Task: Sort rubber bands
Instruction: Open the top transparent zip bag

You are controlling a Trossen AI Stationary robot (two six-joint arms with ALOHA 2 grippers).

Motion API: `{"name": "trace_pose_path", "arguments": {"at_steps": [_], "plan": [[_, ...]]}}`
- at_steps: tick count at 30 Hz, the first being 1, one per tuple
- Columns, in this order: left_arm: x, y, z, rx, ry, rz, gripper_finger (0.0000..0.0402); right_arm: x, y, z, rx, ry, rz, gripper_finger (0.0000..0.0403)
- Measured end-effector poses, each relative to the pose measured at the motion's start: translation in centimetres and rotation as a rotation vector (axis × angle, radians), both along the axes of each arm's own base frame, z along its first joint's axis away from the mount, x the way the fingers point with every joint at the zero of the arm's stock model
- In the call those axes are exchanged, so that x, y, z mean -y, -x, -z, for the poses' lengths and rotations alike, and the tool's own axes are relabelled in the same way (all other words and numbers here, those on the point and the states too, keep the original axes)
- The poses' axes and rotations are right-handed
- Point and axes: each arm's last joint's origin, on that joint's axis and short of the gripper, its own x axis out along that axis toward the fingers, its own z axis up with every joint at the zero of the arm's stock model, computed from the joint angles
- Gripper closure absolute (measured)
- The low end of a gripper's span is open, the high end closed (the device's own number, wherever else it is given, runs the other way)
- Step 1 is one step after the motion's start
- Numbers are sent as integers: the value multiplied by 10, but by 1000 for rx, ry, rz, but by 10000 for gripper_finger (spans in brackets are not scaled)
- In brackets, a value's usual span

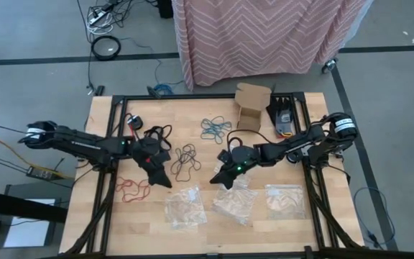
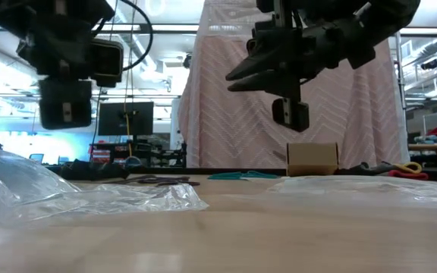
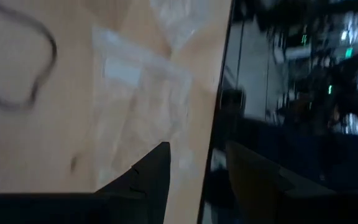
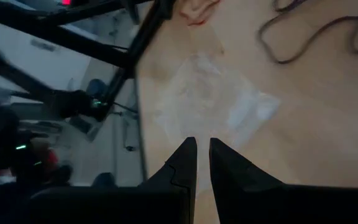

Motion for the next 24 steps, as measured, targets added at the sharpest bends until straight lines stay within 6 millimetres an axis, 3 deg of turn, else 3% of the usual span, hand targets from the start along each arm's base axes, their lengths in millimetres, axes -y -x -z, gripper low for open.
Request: {"name": "trace_pose_path", "arguments": {"at_steps": [6, 11, 16, 24], "plan": [[-4, -21, -18, 253, -74, -134, 239, 31, 19, 8, -257, 180, 260, 370], [-8, -35, -44, 437, -155, -189, 239, 64, 45, -12, -361, 291, 363, 371], [-17, -44, -54, 459, -191, -212, 239, 90, 67, -19, -470, 287, 308, 366], [-27, -49, -45, 417, -177, -187, 239, 112, 78, -6, -570, 245, 140, 322]]}}
